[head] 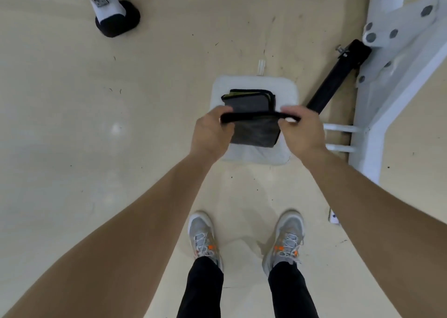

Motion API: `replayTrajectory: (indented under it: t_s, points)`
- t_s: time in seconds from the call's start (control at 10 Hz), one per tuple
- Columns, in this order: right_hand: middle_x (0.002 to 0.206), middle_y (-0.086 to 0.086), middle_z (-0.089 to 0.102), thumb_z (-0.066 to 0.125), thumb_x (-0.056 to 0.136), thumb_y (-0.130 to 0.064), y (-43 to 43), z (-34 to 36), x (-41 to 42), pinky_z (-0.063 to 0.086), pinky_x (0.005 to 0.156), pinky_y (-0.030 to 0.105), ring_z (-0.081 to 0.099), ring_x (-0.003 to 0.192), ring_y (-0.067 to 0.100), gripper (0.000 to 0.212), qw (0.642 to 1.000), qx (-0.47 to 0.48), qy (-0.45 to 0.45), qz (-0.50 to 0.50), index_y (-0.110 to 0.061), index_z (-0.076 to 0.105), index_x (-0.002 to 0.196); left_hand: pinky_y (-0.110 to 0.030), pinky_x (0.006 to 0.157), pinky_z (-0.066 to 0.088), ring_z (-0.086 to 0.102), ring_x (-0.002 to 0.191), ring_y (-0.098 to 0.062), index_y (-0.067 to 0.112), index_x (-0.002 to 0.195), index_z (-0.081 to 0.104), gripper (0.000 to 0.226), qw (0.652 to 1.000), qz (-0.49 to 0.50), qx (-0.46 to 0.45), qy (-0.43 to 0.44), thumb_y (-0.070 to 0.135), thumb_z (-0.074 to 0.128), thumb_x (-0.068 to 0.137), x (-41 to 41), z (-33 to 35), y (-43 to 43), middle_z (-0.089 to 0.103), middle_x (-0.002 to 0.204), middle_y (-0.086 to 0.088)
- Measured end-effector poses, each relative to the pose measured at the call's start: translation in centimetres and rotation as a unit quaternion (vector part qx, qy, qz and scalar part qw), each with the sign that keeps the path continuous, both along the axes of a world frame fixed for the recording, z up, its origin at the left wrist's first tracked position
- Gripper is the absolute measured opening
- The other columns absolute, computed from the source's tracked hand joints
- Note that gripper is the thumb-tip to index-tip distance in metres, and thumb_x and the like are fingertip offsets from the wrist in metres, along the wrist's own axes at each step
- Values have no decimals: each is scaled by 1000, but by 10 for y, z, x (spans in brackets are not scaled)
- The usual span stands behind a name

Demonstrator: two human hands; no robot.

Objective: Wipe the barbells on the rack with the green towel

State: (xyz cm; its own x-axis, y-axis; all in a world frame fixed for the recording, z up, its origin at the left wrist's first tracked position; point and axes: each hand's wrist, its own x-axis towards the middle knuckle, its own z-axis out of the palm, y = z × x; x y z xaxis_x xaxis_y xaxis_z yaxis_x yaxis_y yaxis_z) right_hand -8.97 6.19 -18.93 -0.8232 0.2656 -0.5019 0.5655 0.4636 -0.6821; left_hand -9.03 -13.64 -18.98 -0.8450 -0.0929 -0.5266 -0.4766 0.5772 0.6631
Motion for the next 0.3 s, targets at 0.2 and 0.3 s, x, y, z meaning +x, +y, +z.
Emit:
replayTrajectory:
  t_s: [0.2,0.3]
  points:
    - [138,0,58,55,94,-13,-12,68,-32,44,104,32,54,124,18,48,999,3,-49,-10,-19,53,142,-33,106,41,47,135,-21,24,154,35,61,996,-23,-75,-44,29,55,96,-20,68,-6,49,150,-3]
    - [143,2,54,54,96,-17,-12,118,-25,43,106,35,50,130,22,47,991,22,-106,77,-16,52,143,-30,99,41,52,128,-23,24,152,38,58,986,-74,-98,-109,31,53,96,-16,111,-16,54,145,-2]
